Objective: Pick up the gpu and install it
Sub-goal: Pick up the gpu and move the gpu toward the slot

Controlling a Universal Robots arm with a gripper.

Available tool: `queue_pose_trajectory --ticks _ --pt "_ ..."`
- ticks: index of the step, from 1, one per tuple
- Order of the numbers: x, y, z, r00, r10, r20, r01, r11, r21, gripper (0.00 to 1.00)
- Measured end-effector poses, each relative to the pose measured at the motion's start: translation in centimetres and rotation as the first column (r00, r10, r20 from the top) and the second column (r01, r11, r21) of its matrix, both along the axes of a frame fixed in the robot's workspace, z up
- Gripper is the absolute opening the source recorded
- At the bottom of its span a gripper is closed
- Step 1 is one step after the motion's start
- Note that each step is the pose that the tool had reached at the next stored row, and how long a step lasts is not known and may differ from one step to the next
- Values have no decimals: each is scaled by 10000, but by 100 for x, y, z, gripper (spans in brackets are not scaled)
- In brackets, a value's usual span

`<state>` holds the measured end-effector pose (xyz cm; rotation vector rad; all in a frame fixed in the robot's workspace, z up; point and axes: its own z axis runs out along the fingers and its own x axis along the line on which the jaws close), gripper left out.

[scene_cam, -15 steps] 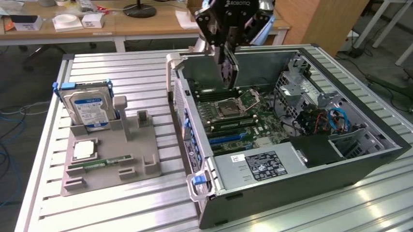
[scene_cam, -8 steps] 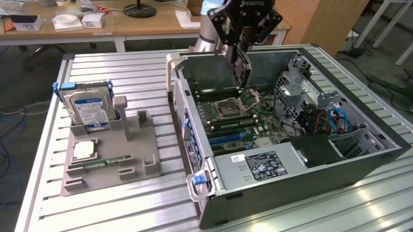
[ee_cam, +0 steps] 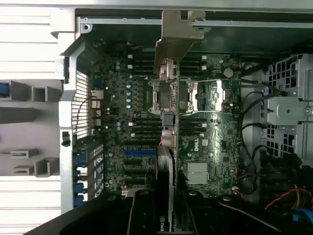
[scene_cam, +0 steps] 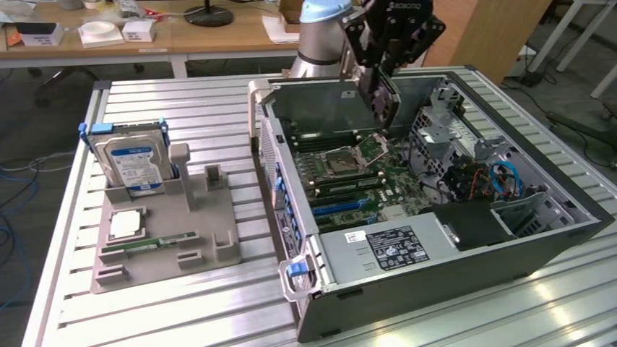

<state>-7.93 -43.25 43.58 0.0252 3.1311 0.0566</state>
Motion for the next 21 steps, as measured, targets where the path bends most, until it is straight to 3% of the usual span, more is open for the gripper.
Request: queue_pose_trajectory --ticks 12,21 --pt "464 0 -1 10000 1 6 -1 10000 -1 27" --pt "469 0 -1 10000 0 6 0 10000 0 27"
